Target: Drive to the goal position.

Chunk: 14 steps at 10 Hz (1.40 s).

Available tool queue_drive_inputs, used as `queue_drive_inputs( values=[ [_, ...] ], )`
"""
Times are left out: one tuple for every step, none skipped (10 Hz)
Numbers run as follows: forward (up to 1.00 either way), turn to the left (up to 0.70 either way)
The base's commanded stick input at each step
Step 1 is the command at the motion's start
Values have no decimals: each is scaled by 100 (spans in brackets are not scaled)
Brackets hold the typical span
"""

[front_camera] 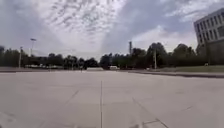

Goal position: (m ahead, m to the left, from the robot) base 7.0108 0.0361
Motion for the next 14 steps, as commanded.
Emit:
queue_drive_inputs(
  values=[
    [70, 0],
    [70, 0],
    [70, 0],
    [70, 0],
    [70, 0],
    [70, 0],
    [70, 0],
    [70, 0],
    [70, 0],
    [70, 0],
    [70, 0],
    [70, 0],
    [70, 0],
    [70, 0]
  ],
)
